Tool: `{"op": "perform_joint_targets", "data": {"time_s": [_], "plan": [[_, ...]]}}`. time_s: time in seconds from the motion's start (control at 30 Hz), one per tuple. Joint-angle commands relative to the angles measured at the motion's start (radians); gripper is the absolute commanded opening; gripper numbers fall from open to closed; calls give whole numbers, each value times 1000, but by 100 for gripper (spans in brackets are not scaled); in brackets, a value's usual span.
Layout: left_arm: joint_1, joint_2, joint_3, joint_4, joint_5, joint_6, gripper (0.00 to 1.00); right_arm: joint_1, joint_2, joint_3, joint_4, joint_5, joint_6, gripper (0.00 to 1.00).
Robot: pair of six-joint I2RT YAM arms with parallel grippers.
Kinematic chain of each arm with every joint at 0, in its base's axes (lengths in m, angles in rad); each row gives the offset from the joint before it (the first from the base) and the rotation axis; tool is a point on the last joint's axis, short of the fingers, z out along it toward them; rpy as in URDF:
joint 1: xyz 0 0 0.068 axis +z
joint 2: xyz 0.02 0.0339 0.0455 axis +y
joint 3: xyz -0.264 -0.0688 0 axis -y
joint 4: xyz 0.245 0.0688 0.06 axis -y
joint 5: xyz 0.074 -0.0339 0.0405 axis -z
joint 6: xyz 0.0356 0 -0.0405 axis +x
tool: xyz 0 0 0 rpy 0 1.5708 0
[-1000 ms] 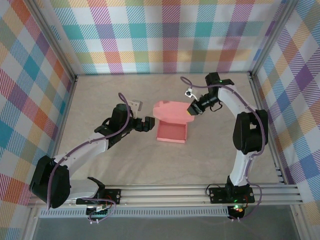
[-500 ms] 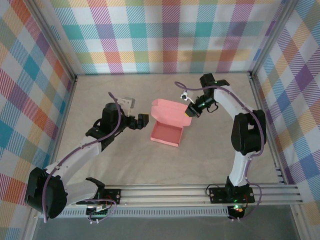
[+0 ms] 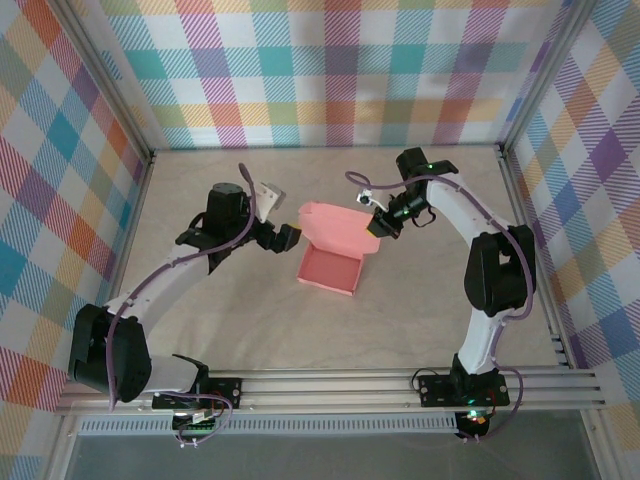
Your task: Fold the paper box
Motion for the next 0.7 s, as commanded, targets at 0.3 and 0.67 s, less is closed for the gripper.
{"op": "perform_joint_targets", "data": {"time_s": [0.3,0.67], "plan": [[14,255,394,-604,130,555,87,28,-74,-15,-44,-72,-82,0],[47,420,655,-854,219,694,43,30,-79,-17,-57,-97,-87,0]]}}
